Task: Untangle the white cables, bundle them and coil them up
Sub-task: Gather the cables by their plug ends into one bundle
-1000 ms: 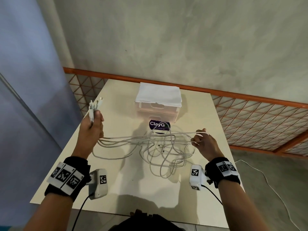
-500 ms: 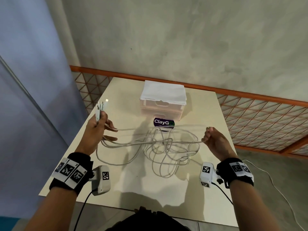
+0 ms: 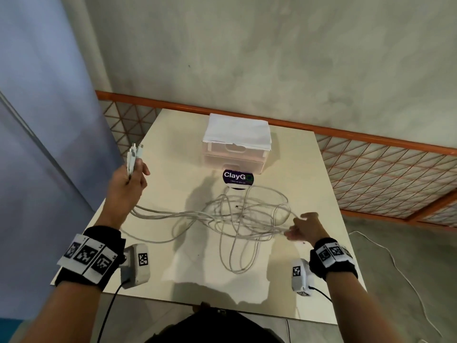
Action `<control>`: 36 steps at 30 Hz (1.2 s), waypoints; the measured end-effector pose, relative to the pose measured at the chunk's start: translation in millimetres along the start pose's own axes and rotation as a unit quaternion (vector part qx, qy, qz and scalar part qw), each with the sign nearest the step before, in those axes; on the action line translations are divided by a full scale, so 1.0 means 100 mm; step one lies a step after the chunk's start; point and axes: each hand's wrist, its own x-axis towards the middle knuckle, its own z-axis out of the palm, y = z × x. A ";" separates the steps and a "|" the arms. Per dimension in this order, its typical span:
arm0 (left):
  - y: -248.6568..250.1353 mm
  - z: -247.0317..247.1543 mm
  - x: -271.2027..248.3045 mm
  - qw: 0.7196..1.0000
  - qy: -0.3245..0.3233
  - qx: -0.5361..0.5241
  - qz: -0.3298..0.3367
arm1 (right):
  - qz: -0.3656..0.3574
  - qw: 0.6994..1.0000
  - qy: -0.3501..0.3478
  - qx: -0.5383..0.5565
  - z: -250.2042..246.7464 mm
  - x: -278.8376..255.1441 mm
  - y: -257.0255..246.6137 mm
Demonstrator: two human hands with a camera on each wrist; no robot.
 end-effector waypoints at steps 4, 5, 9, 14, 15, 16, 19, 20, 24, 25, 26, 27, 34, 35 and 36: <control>0.04 -0.09 0.01 0.994 0.012 0.108 0.017 | 0.076 0.933 -0.109 -0.333 0.06 -0.07 0.19; 0.05 -0.12 0.02 0.990 0.010 0.137 0.019 | 0.092 0.924 -0.117 -0.353 0.09 -0.05 0.23; 0.09 -0.22 -0.05 0.975 -0.073 0.208 -0.034 | 0.059 0.852 -0.115 -0.508 0.23 0.08 0.32; -0.06 -0.35 -0.18 0.960 -0.157 0.192 -0.129 | -0.095 0.837 -0.115 -0.527 0.60 0.22 -0.10; -0.07 -0.36 -0.20 0.957 -0.165 0.192 -0.139 | -0.148 0.853 -0.115 -0.487 0.73 0.24 -0.18; -0.06 -0.38 -0.23 0.958 -0.163 0.185 -0.145 | -0.205 0.853 -0.124 -0.463 0.88 0.25 -0.25; 0.00 -0.36 -0.30 0.966 -0.146 0.147 -0.153 | -0.278 0.819 -0.150 -0.479 1.34 0.34 -0.21; 0.02 -0.34 -0.32 0.969 -0.138 0.133 -0.155 | -0.270 0.805 -0.153 -0.505 1.45 0.36 -0.16; 0.09 -0.27 -0.37 0.979 -0.127 0.061 -0.151 | -0.237 0.772 -0.149 -0.571 1.71 0.37 -0.10; 0.10 -0.23 -0.37 0.980 -0.126 0.036 -0.148 | -0.247 0.792 -0.170 -0.531 1.73 0.37 -0.13; 0.11 -0.18 -0.36 0.982 -0.124 0.010 -0.144 | -0.263 0.825 -0.202 -0.458 1.73 0.34 -0.21; 0.12 -0.12 -0.35 0.983 -0.122 -0.010 -0.140 | -0.269 0.863 -0.227 -0.363 1.72 0.30 -0.32; 0.15 0.49 -0.16 0.978 -0.070 -0.099 -0.172 | -0.361 0.856 -0.343 -0.140 1.51 -0.45 -1.18; 0.16 0.56 -0.13 0.976 -0.065 -0.109 -0.179 | -0.378 0.846 -0.350 -0.139 1.50 -0.53 -1.21; 0.17 0.64 -0.11 0.974 -0.066 -0.116 -0.181 | -0.395 0.837 -0.352 -0.139 1.47 -0.60 -1.23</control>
